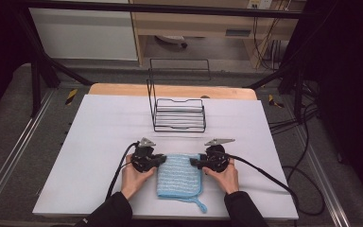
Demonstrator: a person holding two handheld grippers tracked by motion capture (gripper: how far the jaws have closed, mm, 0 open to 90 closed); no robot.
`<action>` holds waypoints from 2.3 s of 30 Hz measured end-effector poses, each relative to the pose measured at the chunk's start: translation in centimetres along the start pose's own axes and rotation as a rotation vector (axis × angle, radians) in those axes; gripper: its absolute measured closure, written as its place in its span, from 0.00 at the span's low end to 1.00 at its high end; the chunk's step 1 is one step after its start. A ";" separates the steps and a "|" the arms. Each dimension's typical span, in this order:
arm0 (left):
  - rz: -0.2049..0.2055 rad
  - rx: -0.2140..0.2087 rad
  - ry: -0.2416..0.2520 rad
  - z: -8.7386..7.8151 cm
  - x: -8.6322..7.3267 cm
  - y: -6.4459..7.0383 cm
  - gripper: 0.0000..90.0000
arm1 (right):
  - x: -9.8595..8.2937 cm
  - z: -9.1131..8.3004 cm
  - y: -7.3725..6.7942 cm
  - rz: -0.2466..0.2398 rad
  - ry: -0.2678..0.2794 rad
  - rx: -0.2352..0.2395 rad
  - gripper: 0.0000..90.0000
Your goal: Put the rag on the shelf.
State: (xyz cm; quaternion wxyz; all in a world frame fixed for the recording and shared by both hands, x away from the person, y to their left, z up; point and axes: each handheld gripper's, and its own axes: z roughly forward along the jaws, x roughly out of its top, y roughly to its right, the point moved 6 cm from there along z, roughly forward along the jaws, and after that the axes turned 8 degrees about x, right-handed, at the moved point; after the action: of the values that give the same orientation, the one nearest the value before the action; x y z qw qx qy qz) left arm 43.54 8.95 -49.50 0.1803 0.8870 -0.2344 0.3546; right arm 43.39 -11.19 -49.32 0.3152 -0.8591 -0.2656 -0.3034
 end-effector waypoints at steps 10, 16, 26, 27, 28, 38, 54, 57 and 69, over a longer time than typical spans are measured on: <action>-0.026 -0.026 -0.008 0.0 0.1 -0.2 0.90 | 0.0 0.0 0.0 0.063 -0.016 0.053 0.84; -0.043 -0.044 -0.005 -0.2 0.2 -0.3 0.91 | 0.0 -0.1 0.5 0.131 0.007 0.099 0.87; -0.038 -0.064 0.032 -1.2 0.8 -0.3 0.92 | 0.4 -0.8 0.0 0.109 0.047 0.099 0.87; -0.037 -0.066 0.037 -1.4 0.9 -0.3 0.92 | 0.4 -1.0 -0.1 0.110 0.053 0.101 0.87; -0.036 -0.071 0.043 -1.6 1.0 -0.2 0.92 | 0.5 -1.1 -0.1 0.100 0.061 0.102 0.87; 0.006 -0.067 0.105 -3.3 1.9 0.5 0.92 | 1.2 -2.5 -0.9 0.077 0.125 0.115 0.88; 0.062 -0.068 0.225 -5.8 3.6 1.9 0.92 | 2.6 -5.1 -1.9 0.018 0.240 0.099 0.88; 0.068 -0.068 0.241 -6.3 3.9 2.1 0.92 | 2.8 -5.5 -2.1 0.008 0.252 0.092 0.88; 0.086 -0.070 0.309 -8.0 4.9 2.9 0.92 | 3.8 -7.0 -3.1 -0.044 0.311 0.067 0.88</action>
State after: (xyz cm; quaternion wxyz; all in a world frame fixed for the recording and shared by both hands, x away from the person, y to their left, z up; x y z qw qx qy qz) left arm 40.70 9.01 -40.06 0.2297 0.8043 -0.2540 0.4857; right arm 41.48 -13.05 -41.16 0.3742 -0.7847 -0.2423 -0.4306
